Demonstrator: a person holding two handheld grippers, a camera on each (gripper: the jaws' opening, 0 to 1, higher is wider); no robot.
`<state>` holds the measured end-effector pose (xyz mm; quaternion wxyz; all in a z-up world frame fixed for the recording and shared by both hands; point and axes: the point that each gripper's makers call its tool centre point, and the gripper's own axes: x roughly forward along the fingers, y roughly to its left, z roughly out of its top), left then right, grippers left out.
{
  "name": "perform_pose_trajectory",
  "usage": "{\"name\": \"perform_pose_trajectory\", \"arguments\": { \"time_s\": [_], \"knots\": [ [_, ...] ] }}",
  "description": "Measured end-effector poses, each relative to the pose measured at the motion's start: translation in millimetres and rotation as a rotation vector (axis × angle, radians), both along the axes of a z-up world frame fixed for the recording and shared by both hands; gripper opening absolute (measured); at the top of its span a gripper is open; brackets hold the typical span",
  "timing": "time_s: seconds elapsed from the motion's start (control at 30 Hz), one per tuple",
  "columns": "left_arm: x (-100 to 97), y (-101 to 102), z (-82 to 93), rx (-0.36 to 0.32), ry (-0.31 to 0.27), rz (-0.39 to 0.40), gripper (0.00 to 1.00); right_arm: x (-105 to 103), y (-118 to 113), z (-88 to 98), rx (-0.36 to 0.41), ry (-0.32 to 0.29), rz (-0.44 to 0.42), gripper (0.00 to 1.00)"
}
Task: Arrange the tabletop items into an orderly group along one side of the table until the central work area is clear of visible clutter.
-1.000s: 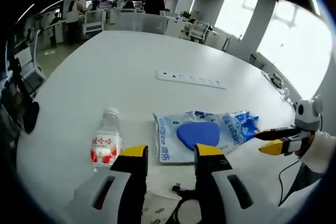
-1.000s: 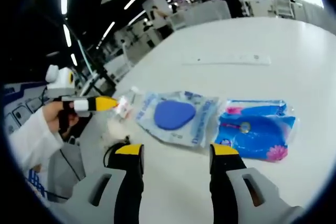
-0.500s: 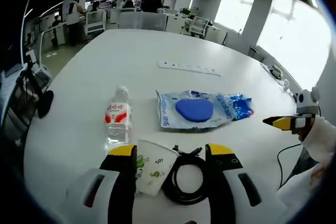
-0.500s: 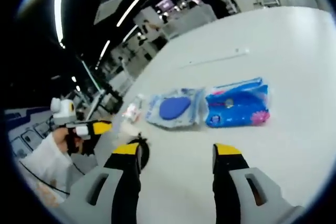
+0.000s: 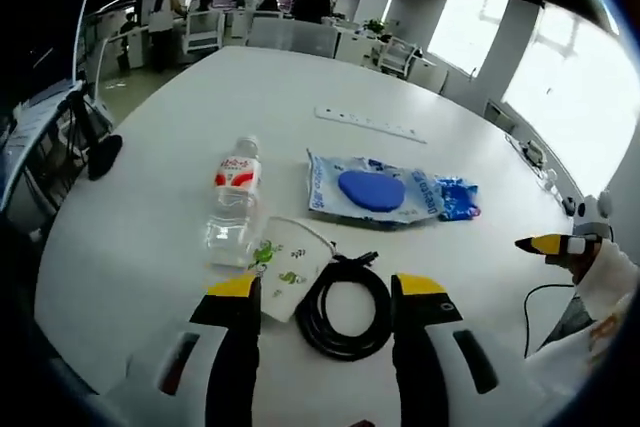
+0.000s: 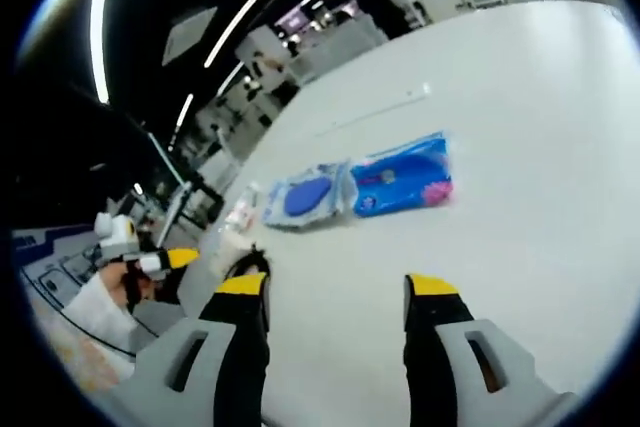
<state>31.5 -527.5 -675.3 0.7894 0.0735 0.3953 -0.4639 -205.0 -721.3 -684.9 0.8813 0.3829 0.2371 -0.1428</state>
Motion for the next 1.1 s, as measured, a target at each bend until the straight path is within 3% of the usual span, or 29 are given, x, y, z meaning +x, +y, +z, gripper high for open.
{"name": "perform_pose_trajectory", "arguments": {
  "time_s": [0.17,0.4,1.1],
  "knots": [
    [-6.2,0.9,-4.9,0.010,0.013,-0.004,0.51,-9.8,-1.2,-6.6,0.051,-0.003,-0.044,0.51],
    [-9.3,-2.0,-6.1,0.014,0.021,-0.013,0.51,-10.1,-3.7,-4.9,0.053,-0.010,-0.063,0.50],
    [-11.7,7.3,-11.9,0.037,0.022,-0.014,0.50,-9.5,8.7,-12.3,0.082,0.006,-0.033,0.48]
  ]
}}
